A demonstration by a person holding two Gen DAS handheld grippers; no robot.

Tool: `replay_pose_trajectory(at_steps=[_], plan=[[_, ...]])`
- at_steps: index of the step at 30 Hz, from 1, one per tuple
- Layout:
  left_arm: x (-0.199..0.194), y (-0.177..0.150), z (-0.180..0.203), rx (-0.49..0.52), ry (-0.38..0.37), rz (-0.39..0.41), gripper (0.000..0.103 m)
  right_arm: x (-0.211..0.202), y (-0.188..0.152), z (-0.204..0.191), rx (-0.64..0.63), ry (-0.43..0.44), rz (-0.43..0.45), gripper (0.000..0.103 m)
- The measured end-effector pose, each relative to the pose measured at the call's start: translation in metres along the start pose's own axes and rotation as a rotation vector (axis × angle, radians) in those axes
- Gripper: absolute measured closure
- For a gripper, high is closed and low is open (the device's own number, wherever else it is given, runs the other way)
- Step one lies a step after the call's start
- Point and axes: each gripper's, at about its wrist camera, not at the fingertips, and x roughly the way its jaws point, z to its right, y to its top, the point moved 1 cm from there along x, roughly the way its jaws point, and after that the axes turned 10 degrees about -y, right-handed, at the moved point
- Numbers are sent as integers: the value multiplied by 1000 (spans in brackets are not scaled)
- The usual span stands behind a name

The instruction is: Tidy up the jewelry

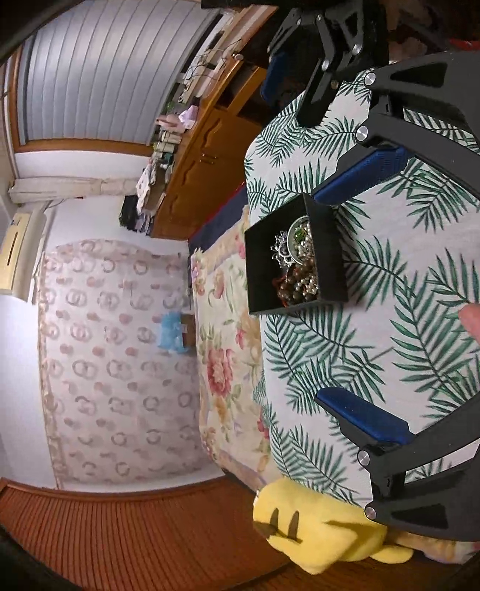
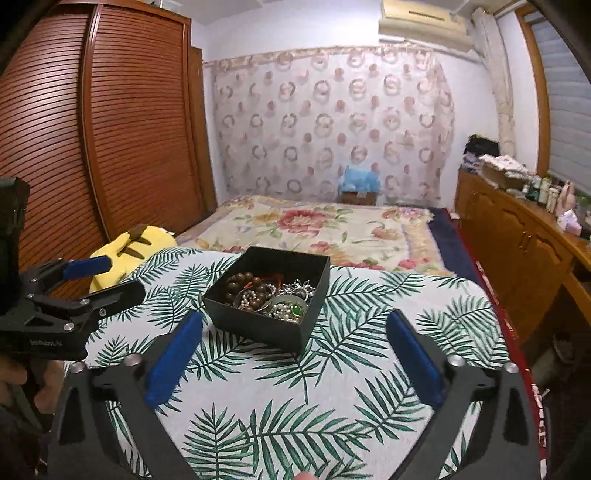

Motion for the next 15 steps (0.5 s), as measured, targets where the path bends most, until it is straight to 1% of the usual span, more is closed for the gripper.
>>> replay_pose_trajectory(at_steps=[7, 15], plan=[[-13, -7, -3, -1, 29, 5, 8, -15, -3, -1, 17, -35, 27, 3], [-17, -10, -3, 1, 36, 10, 8, -14, -5, -1, 35, -37, 31, 3]])
